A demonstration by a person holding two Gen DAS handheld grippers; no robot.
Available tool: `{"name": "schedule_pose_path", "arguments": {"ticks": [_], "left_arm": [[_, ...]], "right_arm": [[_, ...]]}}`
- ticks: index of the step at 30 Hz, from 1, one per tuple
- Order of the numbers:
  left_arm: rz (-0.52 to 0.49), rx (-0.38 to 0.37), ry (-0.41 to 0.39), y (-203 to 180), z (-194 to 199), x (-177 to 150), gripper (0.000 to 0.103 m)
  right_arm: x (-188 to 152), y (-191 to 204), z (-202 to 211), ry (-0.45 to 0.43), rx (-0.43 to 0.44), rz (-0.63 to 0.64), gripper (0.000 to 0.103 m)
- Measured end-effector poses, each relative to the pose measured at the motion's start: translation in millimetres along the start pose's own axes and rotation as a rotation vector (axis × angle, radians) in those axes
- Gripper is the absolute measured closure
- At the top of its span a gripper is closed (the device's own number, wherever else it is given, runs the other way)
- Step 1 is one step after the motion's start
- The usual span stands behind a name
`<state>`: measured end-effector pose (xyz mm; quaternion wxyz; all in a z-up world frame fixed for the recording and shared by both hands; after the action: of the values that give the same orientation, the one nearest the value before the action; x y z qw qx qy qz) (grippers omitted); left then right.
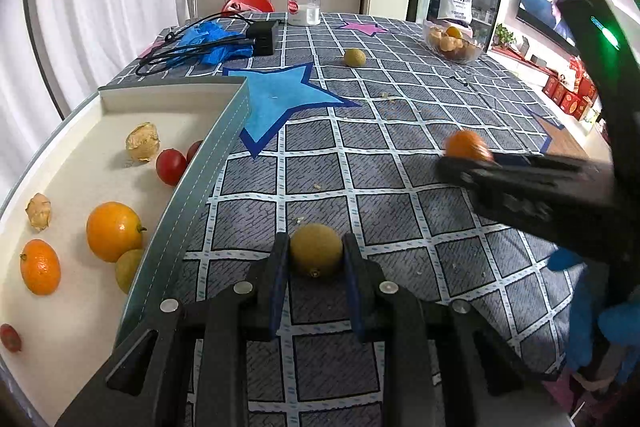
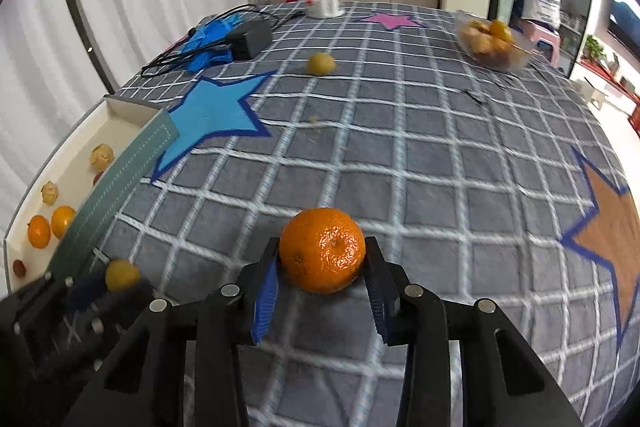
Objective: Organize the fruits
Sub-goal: 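Open both tools, setting the yellow fruit and orange back on the cloth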
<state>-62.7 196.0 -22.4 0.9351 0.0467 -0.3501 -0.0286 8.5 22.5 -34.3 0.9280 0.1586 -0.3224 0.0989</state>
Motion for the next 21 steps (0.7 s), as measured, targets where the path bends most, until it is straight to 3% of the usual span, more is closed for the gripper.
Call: {"name": "schedule_pose_path", "arguments": {"ticks": [8,14,17,18,19,20,21], "left_arm": [[-0.017,0.021,-0.002,-1,0,0,0.075],[-0.05,0.1,-0.013,-12,1,0,0.075],[-0.069,0.145,-0.022,-17,2,0,0.066],[-0.067,0.15,-0.022,-16,2,0,0.06],[-0.058,0.14,-0.018,-14,1,0,0.051],[-0.041,0.113,-0.007,-11,-1,0,0.044],[-0.015,0.069,0.017,-7,-4,0,0.03]], "right_arm": [[-22,-28,28,-0.036,-0.052,-0.075,0.062],[-39,-34,43,-0.057,-0.111,-0.057,0.062],[-41,-33,44,-0.058,-0.111,-0.053,0.057],[-42,-32,44,-0.058,-0.106,-0.051,0.046],[-42,-31,44,-0.056,-0.105,-0.049,0.023],[-42,-31,44,-0.054,-0.123,-0.049,0.014],[-42,-31,45,-0.06,-0.133,-0.05,0.012]]}}
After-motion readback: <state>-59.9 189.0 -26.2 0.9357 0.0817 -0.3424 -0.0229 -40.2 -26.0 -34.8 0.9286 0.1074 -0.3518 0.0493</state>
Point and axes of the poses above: each gripper's, at about its wrist camera, not at the fingertips, and z roughly against the way its jaws point, y to its left, x to its top, the point moved 4 cm from there along -z, roughly the way its jaws point, and after that the axes turned 11 degrees about x, right-handed, at the moved point
